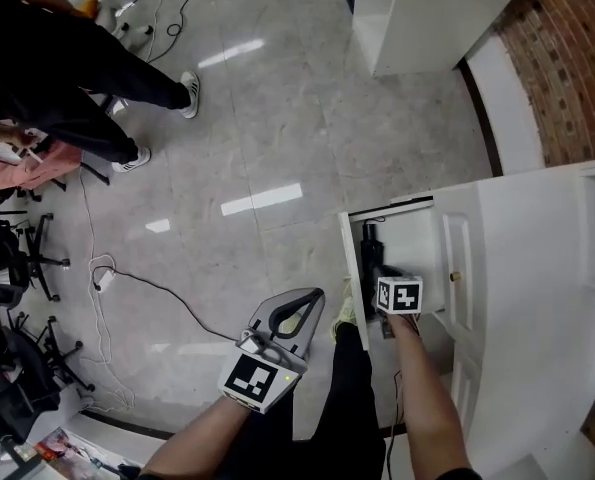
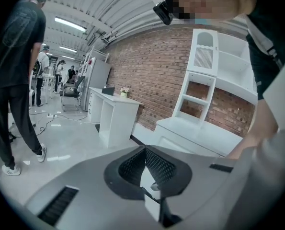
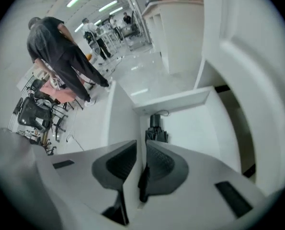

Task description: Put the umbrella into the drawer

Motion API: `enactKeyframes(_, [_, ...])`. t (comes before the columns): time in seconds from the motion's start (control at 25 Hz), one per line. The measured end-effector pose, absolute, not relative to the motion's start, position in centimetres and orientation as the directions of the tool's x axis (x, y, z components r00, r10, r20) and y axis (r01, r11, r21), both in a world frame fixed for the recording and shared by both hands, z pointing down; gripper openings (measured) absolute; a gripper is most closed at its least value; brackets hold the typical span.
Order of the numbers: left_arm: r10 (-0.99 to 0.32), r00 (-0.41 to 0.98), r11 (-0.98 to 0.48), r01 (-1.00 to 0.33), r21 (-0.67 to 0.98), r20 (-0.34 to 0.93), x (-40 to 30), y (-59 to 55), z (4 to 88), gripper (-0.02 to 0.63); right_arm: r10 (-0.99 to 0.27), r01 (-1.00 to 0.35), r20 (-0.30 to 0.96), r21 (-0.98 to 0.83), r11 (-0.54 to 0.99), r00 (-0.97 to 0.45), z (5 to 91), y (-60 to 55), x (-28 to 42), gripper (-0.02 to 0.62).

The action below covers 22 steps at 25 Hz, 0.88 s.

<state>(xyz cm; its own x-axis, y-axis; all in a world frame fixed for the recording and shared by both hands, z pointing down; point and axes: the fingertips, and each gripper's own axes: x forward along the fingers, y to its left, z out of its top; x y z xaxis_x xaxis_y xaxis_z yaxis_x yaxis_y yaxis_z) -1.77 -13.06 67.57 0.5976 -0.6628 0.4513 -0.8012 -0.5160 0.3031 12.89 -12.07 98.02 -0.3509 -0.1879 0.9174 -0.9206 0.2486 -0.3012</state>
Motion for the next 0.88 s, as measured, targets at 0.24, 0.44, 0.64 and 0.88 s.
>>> enactKeyframes(0.24, [-0.678,0.610,-0.523,-0.792,0.315,0.410,-2.7,-13.3,62.3,0.008,-0.451,-0.921,0.803,-0.334,0.200,-0.389,83.9,-13.6,12.1,0.029])
enactKeyframes(0.44, [-0.672,0.619,-0.532,-0.785,0.318,0.405,-3.0,-12.4,58.7,0.006,-0.548,-0.918,0.737,-0.338,0.207,-0.395,75.2,-12.9,12.6,0.025])
enactKeyframes(0.64, [-0.670,0.625,-0.537,-0.781,0.319,0.401,-3.3,-11.0,56.5,0.006,-0.609,-0.917,0.690,-0.345,0.200,-0.392,70.0,-11.4,13.3,0.021])
enactKeyframes(0.88, [-0.673,0.634,-0.542,-0.773,0.329,0.380,-3.5,-10.7,53.0,0.006,-0.693,-0.910,0.603,-0.361,0.205,-0.395,62.9,-10.9,14.0,0.018])
